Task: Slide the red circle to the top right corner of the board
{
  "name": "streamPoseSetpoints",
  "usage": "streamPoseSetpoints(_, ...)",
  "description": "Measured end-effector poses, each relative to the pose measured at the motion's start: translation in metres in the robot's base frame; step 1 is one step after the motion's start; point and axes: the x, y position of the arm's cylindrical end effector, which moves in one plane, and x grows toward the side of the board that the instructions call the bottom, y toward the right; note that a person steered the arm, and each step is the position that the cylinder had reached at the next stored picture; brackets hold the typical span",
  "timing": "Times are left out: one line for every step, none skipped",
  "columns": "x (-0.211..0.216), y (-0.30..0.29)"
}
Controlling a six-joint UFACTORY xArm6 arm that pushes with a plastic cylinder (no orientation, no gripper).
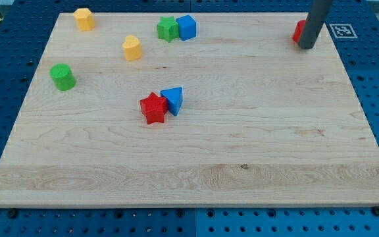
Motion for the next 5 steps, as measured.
streamPoseSetpoints(-0.018, -0.007)
streamPoseSetpoints(-0.027, -0.007)
streamPoseSetpoints(-0.035, -0.007)
streamPoseSetpoints(-0.049, -0.007)
streamPoseSetpoints(-0.058, -0.008)
